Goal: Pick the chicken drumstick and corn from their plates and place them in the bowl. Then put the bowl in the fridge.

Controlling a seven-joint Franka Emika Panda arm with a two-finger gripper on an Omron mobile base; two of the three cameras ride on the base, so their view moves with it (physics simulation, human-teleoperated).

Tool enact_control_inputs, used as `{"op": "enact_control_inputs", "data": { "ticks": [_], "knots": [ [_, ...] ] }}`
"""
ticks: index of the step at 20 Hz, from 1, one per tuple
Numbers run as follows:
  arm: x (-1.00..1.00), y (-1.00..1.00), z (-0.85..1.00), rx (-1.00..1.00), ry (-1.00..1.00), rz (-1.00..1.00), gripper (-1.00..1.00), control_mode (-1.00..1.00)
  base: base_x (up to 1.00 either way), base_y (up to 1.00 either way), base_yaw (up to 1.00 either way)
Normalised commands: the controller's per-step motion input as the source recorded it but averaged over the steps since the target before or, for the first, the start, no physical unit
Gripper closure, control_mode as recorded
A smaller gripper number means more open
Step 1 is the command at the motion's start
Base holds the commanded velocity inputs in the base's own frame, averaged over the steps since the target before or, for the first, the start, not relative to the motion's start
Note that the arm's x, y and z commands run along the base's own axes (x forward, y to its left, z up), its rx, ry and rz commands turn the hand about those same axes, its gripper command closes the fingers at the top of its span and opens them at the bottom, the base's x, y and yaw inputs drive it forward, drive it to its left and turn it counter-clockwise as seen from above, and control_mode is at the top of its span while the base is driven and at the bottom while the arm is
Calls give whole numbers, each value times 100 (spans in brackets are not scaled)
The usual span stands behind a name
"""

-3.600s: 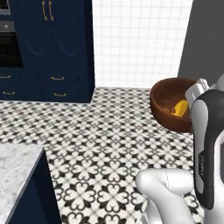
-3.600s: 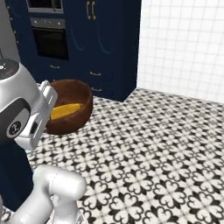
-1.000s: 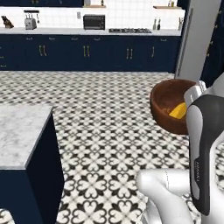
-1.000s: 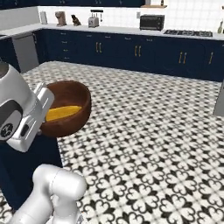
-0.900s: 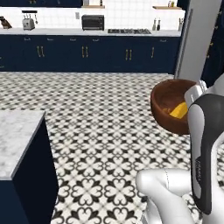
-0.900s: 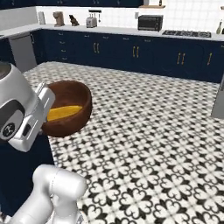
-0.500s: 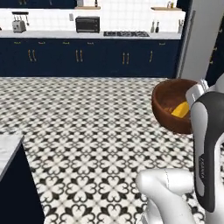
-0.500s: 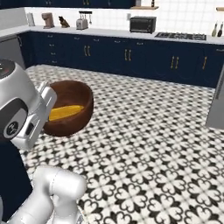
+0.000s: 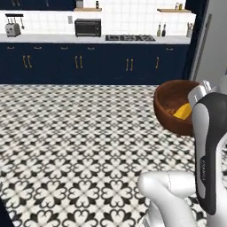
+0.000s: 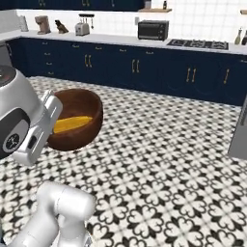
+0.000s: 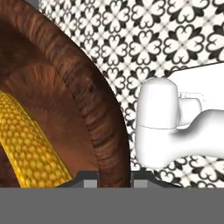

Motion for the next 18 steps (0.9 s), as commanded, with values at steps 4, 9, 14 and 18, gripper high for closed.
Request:
{"op": "enact_control_inputs", "data": {
  "ticks": [4, 9, 14, 18],
  "knots": [
    [0, 0, 0, 0, 0, 0, 100, 100, 100, 15, 0],
    [0, 0, 0, 0, 0, 0, 100, 100, 100, 20, 0],
    [0, 0, 0, 0, 0, 0, 100, 100, 100, 16, 0],
    [0, 0, 0, 0, 0, 0, 100, 100, 100, 19, -1]
  ]
}}
